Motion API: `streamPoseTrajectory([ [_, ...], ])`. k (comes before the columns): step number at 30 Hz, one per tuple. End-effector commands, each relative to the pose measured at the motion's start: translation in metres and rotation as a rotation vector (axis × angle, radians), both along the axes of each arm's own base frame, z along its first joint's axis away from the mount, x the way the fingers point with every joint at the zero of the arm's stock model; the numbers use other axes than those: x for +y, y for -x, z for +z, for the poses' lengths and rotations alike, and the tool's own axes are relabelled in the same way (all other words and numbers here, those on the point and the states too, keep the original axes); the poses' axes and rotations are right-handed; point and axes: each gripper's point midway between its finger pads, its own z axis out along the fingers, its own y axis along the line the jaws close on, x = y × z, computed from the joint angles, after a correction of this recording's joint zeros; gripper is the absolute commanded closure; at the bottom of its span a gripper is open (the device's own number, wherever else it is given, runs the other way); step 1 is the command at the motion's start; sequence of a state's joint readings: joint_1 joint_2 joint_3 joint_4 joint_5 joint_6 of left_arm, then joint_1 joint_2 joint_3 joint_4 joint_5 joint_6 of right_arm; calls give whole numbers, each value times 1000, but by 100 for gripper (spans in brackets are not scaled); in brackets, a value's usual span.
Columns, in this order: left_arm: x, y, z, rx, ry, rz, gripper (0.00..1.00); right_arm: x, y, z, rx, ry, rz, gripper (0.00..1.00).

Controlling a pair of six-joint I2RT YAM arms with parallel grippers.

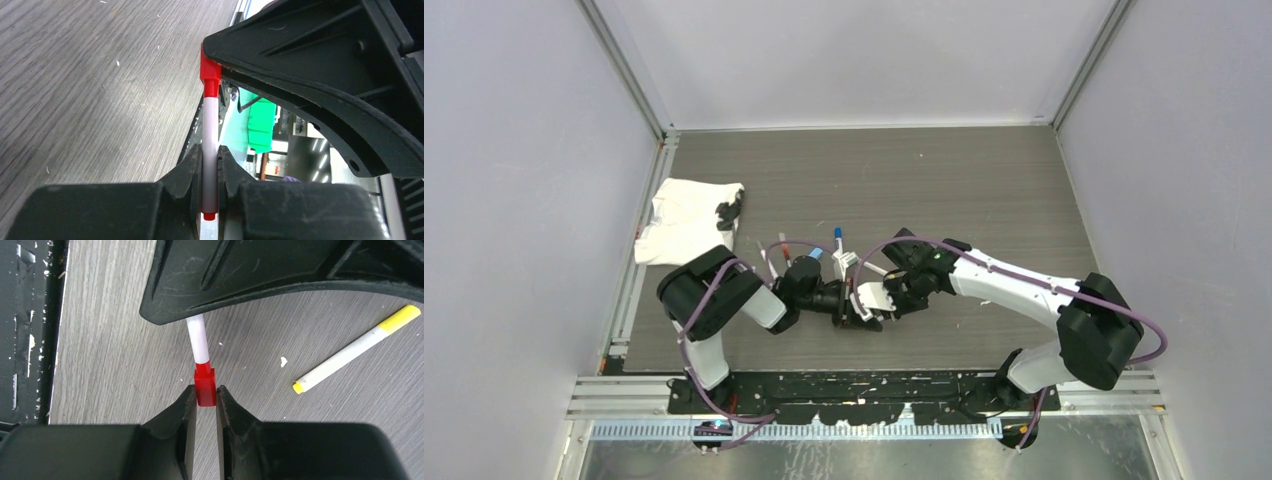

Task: Insert the pens into the pen caps
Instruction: Insert the pen cap onto the pen.

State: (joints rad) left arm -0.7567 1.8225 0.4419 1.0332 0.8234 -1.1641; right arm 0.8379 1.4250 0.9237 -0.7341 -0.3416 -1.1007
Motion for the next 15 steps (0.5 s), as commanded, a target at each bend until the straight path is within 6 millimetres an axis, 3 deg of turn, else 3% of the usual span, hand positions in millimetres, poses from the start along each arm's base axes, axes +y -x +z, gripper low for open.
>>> streamPoseTrajectory([
  [1, -14, -75, 65, -304, 104, 258, 99, 76, 47, 65, 133, -397, 236, 99],
  [3, -8, -70, 67, -361, 71, 236, 99, 73, 44, 68, 132, -398, 229, 97],
  [7, 8, -56, 54, -428, -29, 189, 99, 69, 33, 84, 157, -433, 130, 64],
  [11, 23, -42, 46, -485, -92, 143, 99, 52, 23, 118, 163, -508, 74, 41],
  [15, 37, -31, 44, -538, -127, 108, 99, 23, 17, 150, 141, -562, 27, 27],
])
